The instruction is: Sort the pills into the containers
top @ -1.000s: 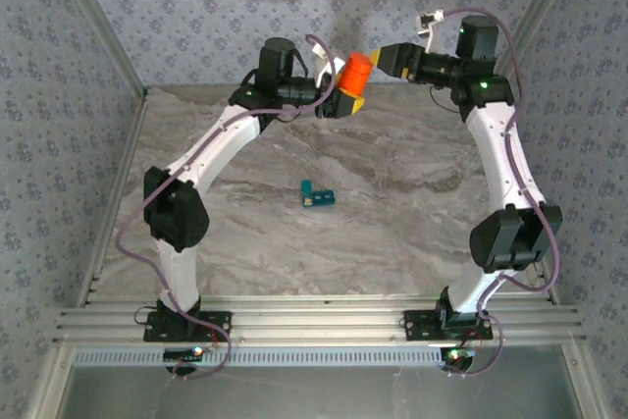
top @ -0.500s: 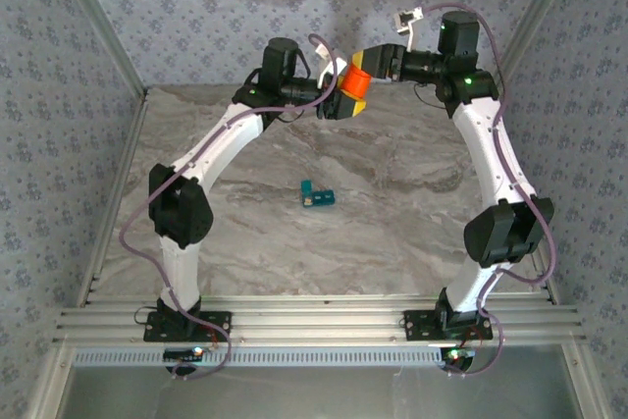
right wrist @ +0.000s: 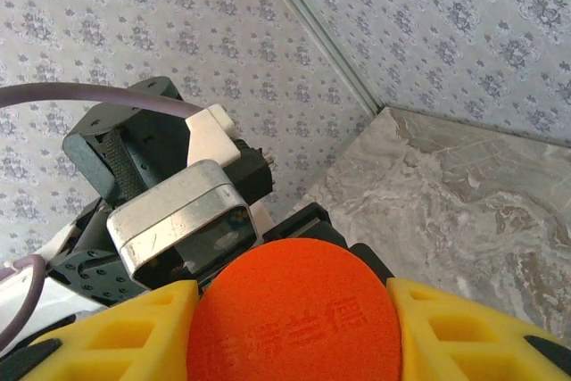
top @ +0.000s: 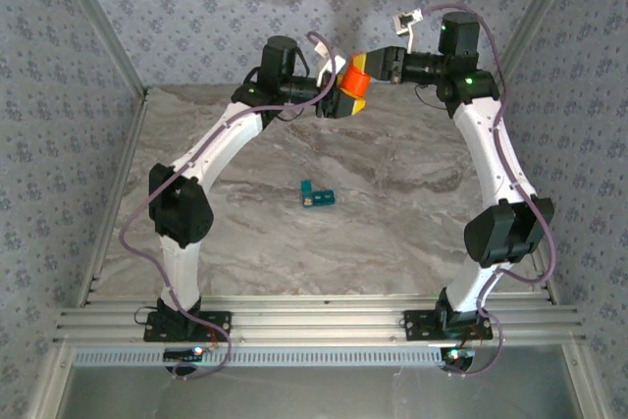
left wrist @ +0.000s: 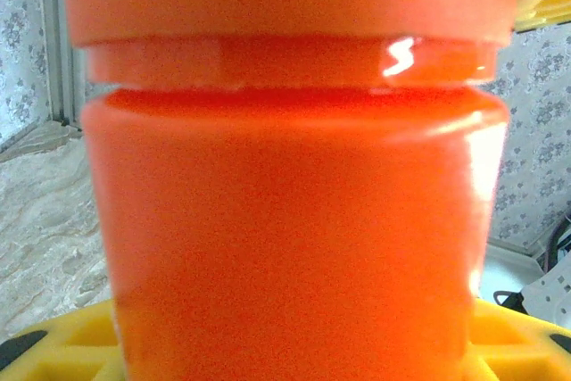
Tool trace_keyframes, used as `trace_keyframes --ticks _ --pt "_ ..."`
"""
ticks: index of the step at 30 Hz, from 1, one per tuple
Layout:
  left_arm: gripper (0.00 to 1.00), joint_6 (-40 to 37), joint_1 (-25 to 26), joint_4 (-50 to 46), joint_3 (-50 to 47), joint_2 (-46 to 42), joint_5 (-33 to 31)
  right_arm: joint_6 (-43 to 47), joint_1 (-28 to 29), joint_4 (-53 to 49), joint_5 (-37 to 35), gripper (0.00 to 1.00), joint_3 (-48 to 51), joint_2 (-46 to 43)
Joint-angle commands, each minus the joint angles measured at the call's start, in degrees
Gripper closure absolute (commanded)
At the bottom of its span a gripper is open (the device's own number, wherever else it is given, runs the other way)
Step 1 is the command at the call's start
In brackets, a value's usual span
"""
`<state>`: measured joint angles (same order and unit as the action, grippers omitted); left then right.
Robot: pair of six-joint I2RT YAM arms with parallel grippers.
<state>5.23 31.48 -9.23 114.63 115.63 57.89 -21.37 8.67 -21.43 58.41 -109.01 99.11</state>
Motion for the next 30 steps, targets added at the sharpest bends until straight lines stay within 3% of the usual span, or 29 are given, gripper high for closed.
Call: trace_keyframes --ticks 1,4,10,17,27,30 --pt "1.00 1.0 -0.5 2.1 2.4 0.1 1.7 0.5 0.9 -1.4 1.5 0.63 0.5 -1.0" --pt "1.00 1.1 -0.5 2.3 2.4 -0.2 0.0 0.7 1.6 -1.4 -1.3 0.66 2.4 -2.1" --pt "1.00 -0.8 0.3 3.6 0.3 -2.6 -9.8 0.2 4.6 1.0 -14.1 0.73 10.3 -6.3" --pt "1.00 -1.9 4.2 14.8 -9.6 -7.6 -23.5 -4.6 7.8 10.4 -26.0 0.75 20.5 -10.1" --pt "1.00 -0.5 5.7 17.9 -11.6 -7.5 -25.9 -6.9 6.8 10.9 -25.4 0.74 19.8 -9.5" --pt "1.00 0.7 4.4 18.1 -11.5 -7.0 -24.0 -7.7 4.4 10.0 -23.1 0.58 17.4 -9.3"
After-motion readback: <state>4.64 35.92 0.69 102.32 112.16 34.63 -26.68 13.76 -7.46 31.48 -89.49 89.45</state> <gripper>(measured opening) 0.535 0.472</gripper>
